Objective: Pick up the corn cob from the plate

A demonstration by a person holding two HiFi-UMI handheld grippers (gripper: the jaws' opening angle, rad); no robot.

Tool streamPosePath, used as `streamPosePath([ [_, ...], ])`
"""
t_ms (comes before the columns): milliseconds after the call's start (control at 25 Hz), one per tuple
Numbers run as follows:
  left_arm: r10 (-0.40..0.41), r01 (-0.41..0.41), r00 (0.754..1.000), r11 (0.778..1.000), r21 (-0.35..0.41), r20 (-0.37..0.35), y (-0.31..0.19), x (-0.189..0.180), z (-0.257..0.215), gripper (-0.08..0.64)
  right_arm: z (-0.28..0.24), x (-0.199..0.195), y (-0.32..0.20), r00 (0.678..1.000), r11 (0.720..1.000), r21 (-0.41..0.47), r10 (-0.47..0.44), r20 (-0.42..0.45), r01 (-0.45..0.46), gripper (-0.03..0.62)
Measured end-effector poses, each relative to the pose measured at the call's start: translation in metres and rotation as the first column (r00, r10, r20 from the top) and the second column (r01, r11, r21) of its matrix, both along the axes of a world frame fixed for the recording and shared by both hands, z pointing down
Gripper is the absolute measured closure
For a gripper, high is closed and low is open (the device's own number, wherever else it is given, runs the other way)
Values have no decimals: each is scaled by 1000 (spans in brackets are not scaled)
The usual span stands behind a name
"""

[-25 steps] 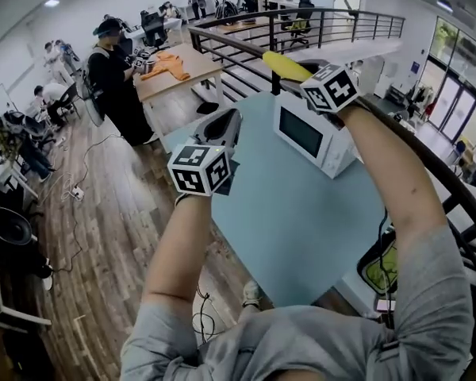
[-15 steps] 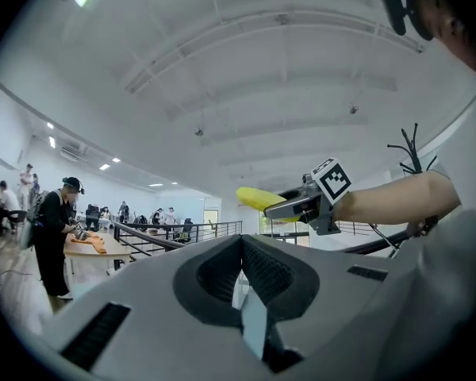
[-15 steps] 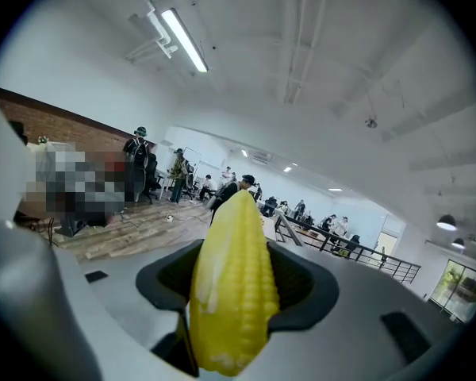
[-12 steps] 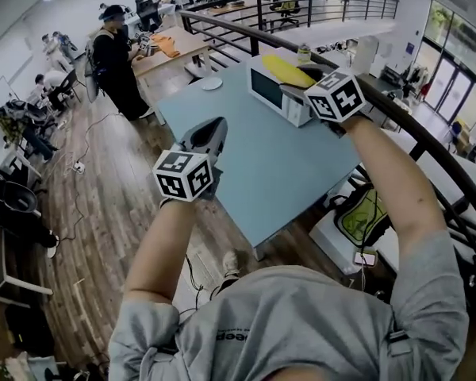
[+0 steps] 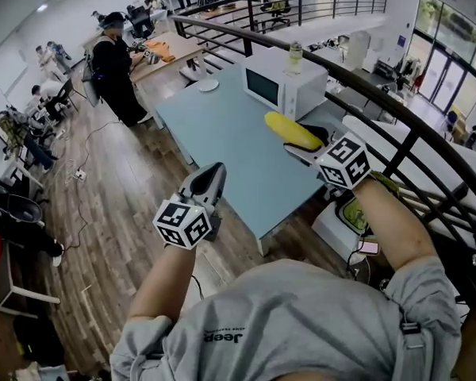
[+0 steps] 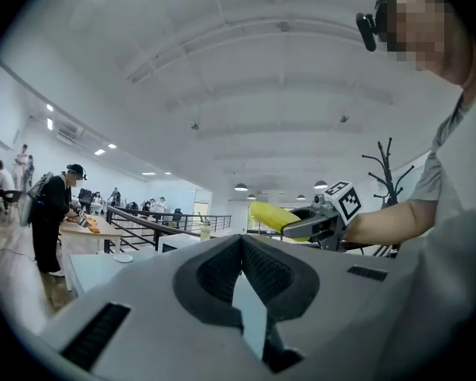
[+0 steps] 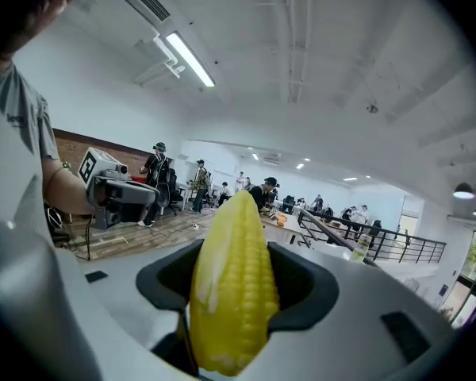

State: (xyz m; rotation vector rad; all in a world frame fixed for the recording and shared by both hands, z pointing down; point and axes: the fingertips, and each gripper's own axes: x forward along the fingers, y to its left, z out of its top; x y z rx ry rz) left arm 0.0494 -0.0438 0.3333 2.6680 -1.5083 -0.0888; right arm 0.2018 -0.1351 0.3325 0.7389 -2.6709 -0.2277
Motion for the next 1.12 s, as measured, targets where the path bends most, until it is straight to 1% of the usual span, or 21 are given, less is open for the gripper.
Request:
streamPosePath([
  [80, 19, -19, 1000, 1000, -11, -22, 6, -6, 14, 541, 18, 0, 11, 999, 999, -26, 20, 30, -20, 336],
  [160, 33, -36, 998, 998, -49, -46, 13, -15, 34, 541, 39, -2, 22, 996, 996, -80, 49, 70, -43, 336],
  [240, 48, -52, 998, 994, -91, -51, 19, -24, 53, 541, 57, -4, 34, 991, 988, -138, 79, 111, -64, 336],
  [360, 62, -68, 997, 989, -131, -53, 25, -37, 74, 541, 80, -4, 50, 977, 969, -227, 134, 166, -95, 336],
  [480, 65, -76, 995, 986, -150, -74, 29, -51, 87, 541, 101, -6, 59, 962, 948, -299, 178, 206, -111, 336],
  [600, 76, -91, 993, 982, -168, -90, 31, -55, 98, 541, 113, -3, 66, 954, 935, -328, 210, 213, -132, 336],
  [760, 89, -105, 991, 980, -171, -100, 30, -53, 102, 541, 120, 2, 69, 951, 929, -340, 229, 210, -149, 336],
  [960, 93, -111, 990, 978, -178, -109, 26, -53, 106, 541, 127, -3, 66, 954, 926, -349, 224, 201, -144, 336],
  [1120, 88, -106, 990, 978, -179, -108, 26, -54, 107, 541, 127, -7, 65, 959, 929, -345, 206, 194, -130, 336],
])
